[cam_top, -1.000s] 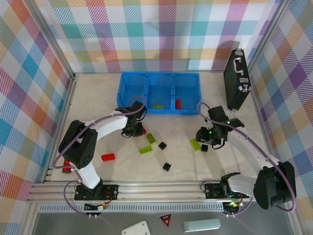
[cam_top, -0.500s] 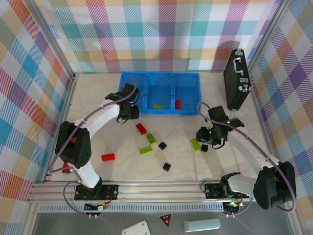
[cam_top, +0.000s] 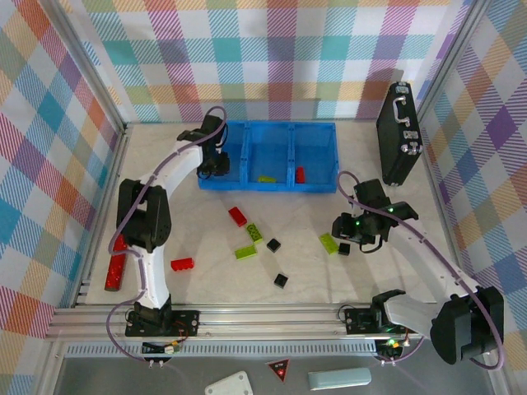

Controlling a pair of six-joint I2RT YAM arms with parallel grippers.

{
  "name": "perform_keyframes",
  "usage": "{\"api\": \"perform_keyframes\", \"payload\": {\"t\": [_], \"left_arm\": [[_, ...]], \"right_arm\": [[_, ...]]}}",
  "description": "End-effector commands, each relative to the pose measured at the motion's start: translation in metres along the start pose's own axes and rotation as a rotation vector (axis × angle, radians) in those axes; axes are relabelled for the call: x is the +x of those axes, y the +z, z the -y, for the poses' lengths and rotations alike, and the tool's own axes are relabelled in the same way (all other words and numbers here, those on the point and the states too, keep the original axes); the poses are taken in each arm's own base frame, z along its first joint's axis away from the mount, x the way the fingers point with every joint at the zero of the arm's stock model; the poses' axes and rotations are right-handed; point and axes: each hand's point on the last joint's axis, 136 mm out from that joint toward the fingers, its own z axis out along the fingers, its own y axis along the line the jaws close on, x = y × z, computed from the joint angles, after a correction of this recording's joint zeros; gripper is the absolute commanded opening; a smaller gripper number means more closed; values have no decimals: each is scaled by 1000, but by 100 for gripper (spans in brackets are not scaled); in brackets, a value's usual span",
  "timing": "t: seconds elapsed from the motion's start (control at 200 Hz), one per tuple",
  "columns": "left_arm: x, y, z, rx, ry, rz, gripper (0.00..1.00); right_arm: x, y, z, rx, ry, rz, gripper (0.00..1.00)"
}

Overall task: Sort the legos into containers by color
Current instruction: Place the lego in the container.

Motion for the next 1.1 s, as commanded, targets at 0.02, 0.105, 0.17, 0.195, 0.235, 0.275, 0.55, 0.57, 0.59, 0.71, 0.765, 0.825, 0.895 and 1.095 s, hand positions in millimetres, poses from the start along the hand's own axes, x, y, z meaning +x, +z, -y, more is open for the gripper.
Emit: {"api": "perform_keyframes", "payload": {"t": [0.02, 0.105, 0.17, 0.195, 0.235, 0.275, 0.55, 0.57, 0.59, 0.71, 0.765, 0.825, 0.895, 1.095], "left_arm": [[-4, 10, 0, 5, 44, -49, 33], [-4, 18, 2, 9, 57, -67, 33], [-2, 24, 0, -2, 62, -80, 33], [-2, 26, -2, -5, 60, -82, 33], [-1, 30, -4, -7, 57, -94, 33], [0, 34, -6, -7, 52, -106, 33], [9, 40, -22, -55, 34, -143, 34], [11, 40, -22, -56, 34, -147, 34], [11, 40, -23, -58, 32, -148, 34], [15, 37, -27, -71, 22, -147, 34], [17, 36, -29, -80, 14, -147, 34], [21, 36, -31, -87, 3, -150, 35], [25, 36, -33, -92, -8, -152, 34], [39, 34, -38, -103, -31, -161, 34]], "right_arm": [[-3, -10, -2, 6, 4, 16, 40], [-2, -11, -1, 11, 7, 20, 40], [-3, -11, -1, 11, 8, 27, 40], [-2, -11, -1, 12, 10, 27, 40], [-3, -11, -1, 9, 12, 30, 40], [-3, -11, -1, 7, 13, 31, 40], [-3, -10, -2, 2, 12, 33, 40], [-3, -10, -2, 1, 10, 35, 40], [-3, -10, -2, 1, 9, 36, 40], [-3, -10, -2, 0, 8, 36, 40], [-3, -10, -2, -2, 9, 36, 40], [-2, -10, -2, -5, 9, 37, 40], [-2, -9, -2, -6, 7, 39, 40], [0, -7, -1, -12, 8, 40, 40]]}}
